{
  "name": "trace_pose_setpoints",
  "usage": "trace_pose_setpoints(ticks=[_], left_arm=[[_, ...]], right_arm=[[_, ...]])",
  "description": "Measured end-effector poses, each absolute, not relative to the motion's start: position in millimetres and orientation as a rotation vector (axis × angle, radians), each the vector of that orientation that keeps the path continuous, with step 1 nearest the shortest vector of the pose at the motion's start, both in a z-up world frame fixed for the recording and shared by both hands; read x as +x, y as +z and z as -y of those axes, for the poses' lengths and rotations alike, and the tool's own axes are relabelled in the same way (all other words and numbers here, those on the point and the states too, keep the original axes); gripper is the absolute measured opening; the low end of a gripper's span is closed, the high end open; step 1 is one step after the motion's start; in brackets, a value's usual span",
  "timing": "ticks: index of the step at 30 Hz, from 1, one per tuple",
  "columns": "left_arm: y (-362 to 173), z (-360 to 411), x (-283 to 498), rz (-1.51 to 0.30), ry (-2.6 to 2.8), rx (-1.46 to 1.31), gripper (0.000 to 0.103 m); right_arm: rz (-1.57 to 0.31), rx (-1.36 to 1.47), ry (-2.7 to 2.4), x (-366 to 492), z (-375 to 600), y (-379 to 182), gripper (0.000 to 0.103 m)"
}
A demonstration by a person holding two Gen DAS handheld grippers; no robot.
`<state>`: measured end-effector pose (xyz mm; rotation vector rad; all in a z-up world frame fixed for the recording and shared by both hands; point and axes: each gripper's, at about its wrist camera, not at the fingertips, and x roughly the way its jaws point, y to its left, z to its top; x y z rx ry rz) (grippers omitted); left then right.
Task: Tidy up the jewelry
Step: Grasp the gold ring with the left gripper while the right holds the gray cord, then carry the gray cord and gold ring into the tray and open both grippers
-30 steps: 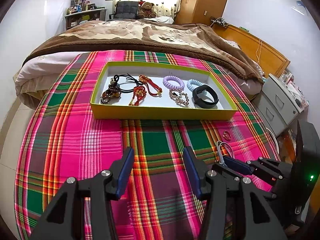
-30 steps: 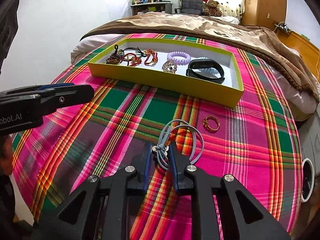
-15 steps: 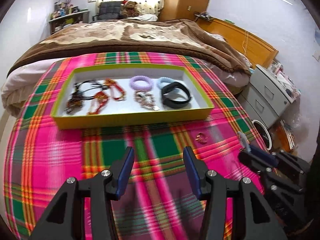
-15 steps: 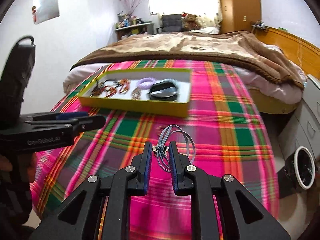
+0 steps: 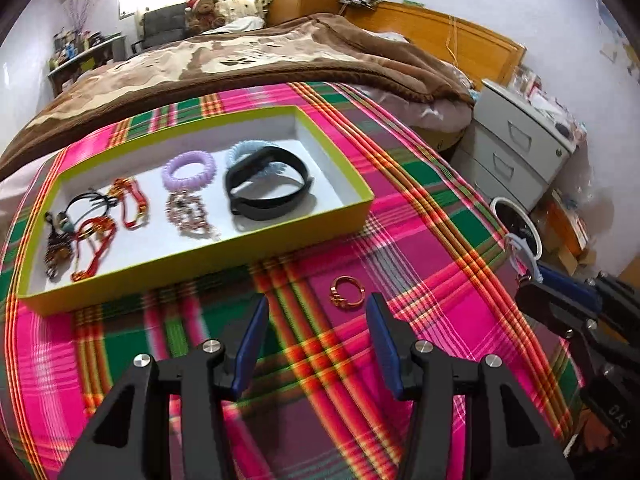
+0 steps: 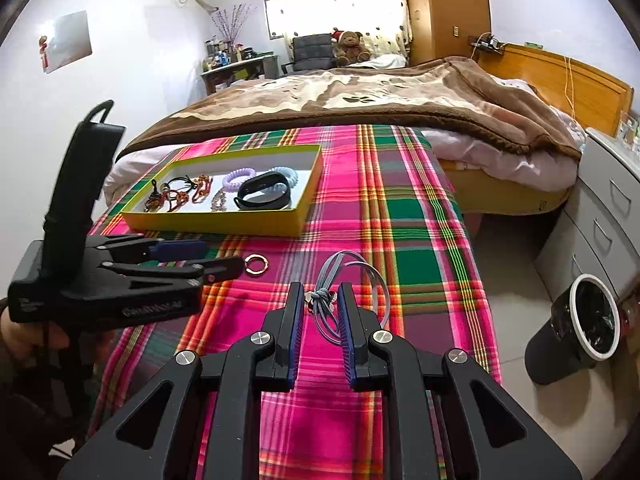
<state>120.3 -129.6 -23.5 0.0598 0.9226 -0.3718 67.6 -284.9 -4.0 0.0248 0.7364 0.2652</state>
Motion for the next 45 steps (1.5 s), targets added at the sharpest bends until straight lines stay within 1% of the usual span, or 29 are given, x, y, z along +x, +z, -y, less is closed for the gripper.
trace_pose_setpoints(ticks=[10, 13, 15, 17, 19, 20, 22, 33, 45], left_arm=[[-30, 150, 126, -0.921, -0.378, 0.143, 0.052], [-32, 155, 123, -0.903, -0.365, 0.202, 0.048], [-31, 154, 123, -0.900, -0.378, 0.200, 0.042], [-30, 153, 123, -0.901, -0.383, 0.196, 0.034], [-30, 155, 125, -0.899, -0.382, 0.199, 0.032], [-30, 155, 124, -0.898, -0.382, 0.200, 0.027], [-30, 155, 125, -0.895, -0.374, 0.202, 0.022], [-23, 143, 122, -0.883, -0.360, 0.166, 0.022], [-3, 102, 114, -0.840, -0.310, 0.089, 0.022]], right_arm=[[-0.740, 0.037, 0.258, 71, 294, -8, 0.017], [-0.740, 0.039, 0.260, 72, 295, -8, 0.017], [-0.740, 0.037, 0.260, 71, 294, -8, 0.017], [-0.742, 0.038, 0.257, 72, 294, -8, 0.017], [-0.743, 0.042, 0.258, 72, 294, -8, 0.017], [-0.742, 0.041, 0.257, 72, 294, -8, 0.017], [-0.744, 0.041, 0.257, 72, 295, -8, 0.017], [-0.738, 0.044, 0.247, 71, 293, -4, 0.017], [-0.718, 0.027, 0.273, 78, 273, 7, 0.017]])
